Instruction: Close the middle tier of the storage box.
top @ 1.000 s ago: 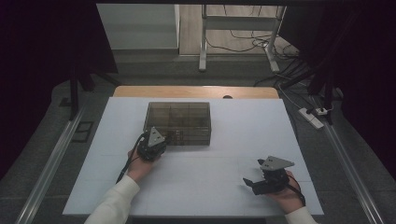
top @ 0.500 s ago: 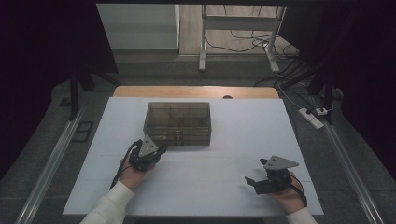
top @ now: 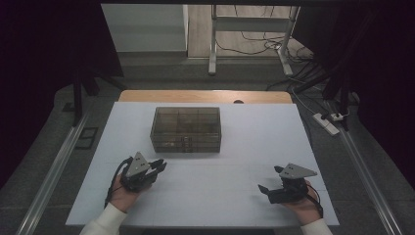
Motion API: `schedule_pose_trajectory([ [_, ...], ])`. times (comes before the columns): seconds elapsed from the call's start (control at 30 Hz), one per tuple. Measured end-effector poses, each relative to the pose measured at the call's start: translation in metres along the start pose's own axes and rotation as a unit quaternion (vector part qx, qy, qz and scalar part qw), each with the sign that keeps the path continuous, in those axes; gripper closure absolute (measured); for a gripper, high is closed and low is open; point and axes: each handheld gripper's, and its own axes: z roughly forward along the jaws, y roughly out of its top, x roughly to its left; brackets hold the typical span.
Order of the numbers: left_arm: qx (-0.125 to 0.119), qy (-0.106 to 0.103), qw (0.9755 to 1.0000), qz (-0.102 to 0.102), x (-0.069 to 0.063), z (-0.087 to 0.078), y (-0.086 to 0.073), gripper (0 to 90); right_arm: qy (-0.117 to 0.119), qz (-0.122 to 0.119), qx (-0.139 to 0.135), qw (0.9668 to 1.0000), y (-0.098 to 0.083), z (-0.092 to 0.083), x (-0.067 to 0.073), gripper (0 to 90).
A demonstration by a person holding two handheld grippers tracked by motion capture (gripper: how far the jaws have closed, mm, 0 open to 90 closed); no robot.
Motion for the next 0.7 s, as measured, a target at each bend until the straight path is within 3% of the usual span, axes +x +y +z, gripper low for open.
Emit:
schedule_pose_trajectory([
  [0.07, 0.001, -0.009, 0.9999, -0.005, 0.000, -0.004, -0.004, 65.9, 0.000, 0.001, 0.000, 1.0000, 0.000, 0.000, 0.000, 7.9],
  [0.13, 0.004, -0.009, 0.9999, -0.009, 0.000, -0.008, -0.008, 55.1, 0.001, 0.002, 0.000, 1.0000, 0.000, 0.000, 0.000, 7.9],
  [0.3, 0.013, -0.010, 0.9997, -0.021, 0.001, -0.016, -0.016, 38.5, 0.000, 0.003, -0.003, 1.0000, -0.001, -0.001, -0.001, 7.9],
  [0.43, 0.014, -0.011, 0.9994, -0.029, 0.002, -0.022, -0.020, 33.0, 0.002, 0.003, -0.008, 1.0000, 0.000, -0.002, -0.001, 7.9],
  [0.7, 0.015, -0.017, 0.9992, -0.031, 0.002, -0.022, -0.021, 31.1, 0.002, 0.003, -0.012, 0.9999, 0.001, -0.003, 0.000, 7.9],
])
